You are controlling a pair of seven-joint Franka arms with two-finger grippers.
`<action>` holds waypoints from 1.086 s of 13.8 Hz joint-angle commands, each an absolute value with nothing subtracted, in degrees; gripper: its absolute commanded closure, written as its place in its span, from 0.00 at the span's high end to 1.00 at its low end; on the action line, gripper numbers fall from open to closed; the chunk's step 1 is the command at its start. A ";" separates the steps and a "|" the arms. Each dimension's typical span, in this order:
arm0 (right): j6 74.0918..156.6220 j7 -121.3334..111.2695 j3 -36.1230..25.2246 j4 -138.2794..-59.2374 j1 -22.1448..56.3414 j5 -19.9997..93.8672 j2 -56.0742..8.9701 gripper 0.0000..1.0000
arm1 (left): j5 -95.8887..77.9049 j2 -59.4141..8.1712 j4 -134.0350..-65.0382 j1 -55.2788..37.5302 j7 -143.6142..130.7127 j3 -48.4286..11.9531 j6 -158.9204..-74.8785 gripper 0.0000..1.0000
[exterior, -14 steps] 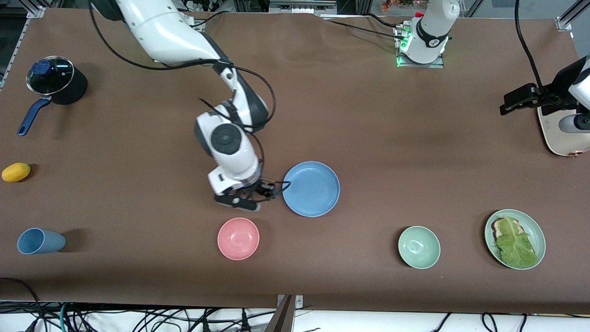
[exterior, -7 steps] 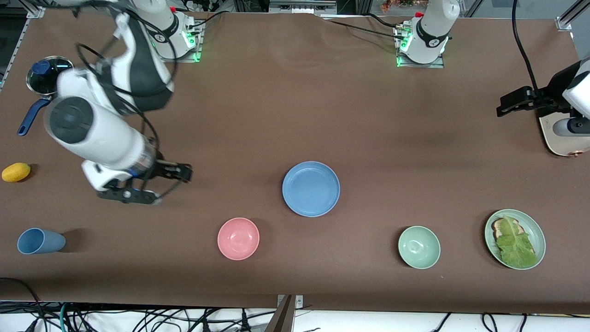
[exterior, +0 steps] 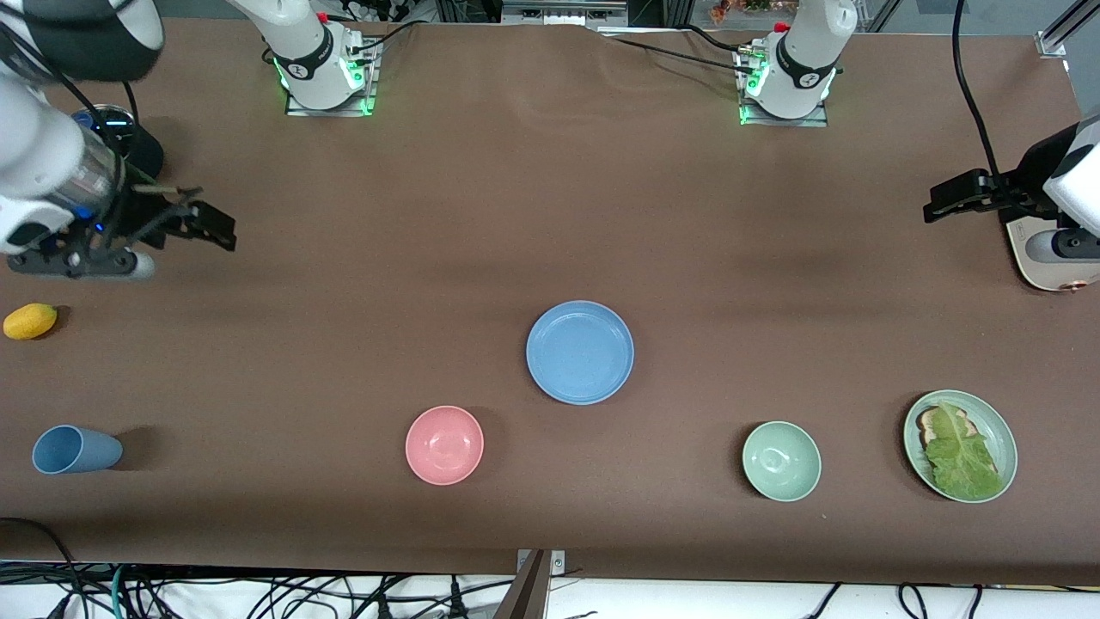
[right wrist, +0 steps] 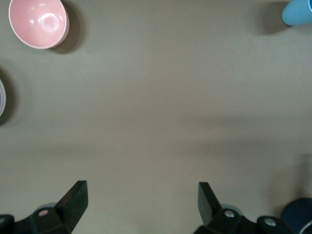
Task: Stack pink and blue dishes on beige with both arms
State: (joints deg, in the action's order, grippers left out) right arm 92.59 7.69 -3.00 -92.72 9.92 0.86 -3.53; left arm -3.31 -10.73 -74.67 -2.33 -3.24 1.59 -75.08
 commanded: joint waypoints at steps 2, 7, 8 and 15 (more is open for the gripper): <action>91.05 5.72 -0.18 -96.94 7.12 1.49 0.70 1.00 | -5.01 -10.81 -74.44 -2.02 -3.60 1.85 -75.23 1.00; 90.44 5.27 -0.26 -95.45 7.29 0.79 -0.09 1.00 | -5.01 -10.99 -74.44 -2.02 -3.69 1.85 -75.32 1.00; 90.53 5.19 -0.35 -95.19 7.21 0.79 -0.26 1.00 | -5.01 -10.90 -74.27 -2.11 -3.69 1.85 -75.32 1.00; 90.26 5.10 -0.44 -92.47 7.29 -1.40 -2.02 1.00 | -5.01 -11.25 -73.74 -2.11 -3.69 1.85 -75.32 1.00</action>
